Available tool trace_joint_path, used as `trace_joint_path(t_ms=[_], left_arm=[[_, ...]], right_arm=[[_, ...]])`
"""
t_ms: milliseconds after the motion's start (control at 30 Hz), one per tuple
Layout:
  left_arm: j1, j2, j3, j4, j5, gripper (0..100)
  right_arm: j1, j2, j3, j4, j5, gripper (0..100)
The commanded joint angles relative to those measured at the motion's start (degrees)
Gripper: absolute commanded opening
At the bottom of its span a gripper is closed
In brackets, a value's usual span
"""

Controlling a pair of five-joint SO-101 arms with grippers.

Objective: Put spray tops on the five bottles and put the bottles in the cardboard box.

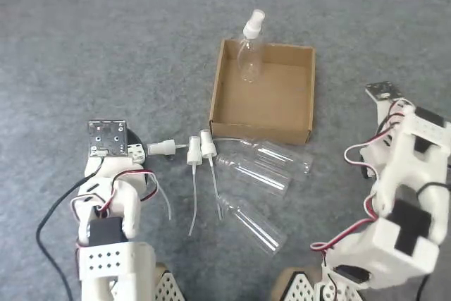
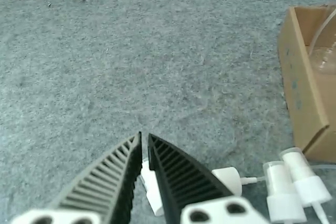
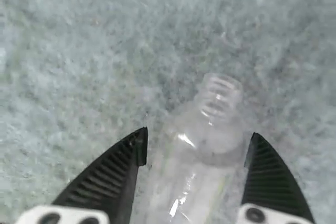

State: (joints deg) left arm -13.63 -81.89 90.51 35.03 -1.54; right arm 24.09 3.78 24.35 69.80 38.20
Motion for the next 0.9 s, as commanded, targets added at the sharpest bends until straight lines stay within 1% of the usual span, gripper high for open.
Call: trace_joint_path(t_ms=[0, 167, 300, 500, 567, 600, 667, 700, 733, 867], left_arm=[[0.09, -0.09, -0.75, -1.32, -0.35, 1], [0.18, -0.09, -0.75, -1.32, -0.35, 1], [0.18, -0.09, -0.75, -1.32, -0.35, 1], [0.26, -0.09, -0.75, -0.97, -0.35, 1], [-0.18, -0.09, -1.45, 0.09, -2.37, 1], [-0.44, 0.44, -3.65, 2.20, -2.81, 1], [-1.58, 1.58, -8.84, 9.76, -1.32, 1], [-1.49, 2.90, -10.95, 12.13, -0.97, 1], [-0.97, 4.66, -12.35, 12.66, -1.49, 1], [0.97, 18.37, -19.91, 14.24, -8.88, 1]], right_arm=[[-0.48, 1.71, -3.08, -2.42, -0.88, 23.6], [-0.31, 4.97, -3.08, -2.59, -0.88, 9.2], [-0.31, 5.32, -3.25, -2.59, -0.97, 0.2], [-0.31, 4.09, -4.48, -2.15, -0.97, 0.5], [-0.13, 1.27, -4.48, -1.45, -2.90, 0.5], [-0.13, -0.57, -4.04, -1.01, -4.04, 0.5], [-0.40, -5.41, -1.32, -1.27, -5.54, 0.5], [-0.57, -8.22, 1.05, -1.71, -5.54, 0.5], [-1.10, -10.95, 3.87, -2.95, -5.71, 0.5], [-3.12, -20.18, 15.56, -6.90, -5.36, 0.5]])
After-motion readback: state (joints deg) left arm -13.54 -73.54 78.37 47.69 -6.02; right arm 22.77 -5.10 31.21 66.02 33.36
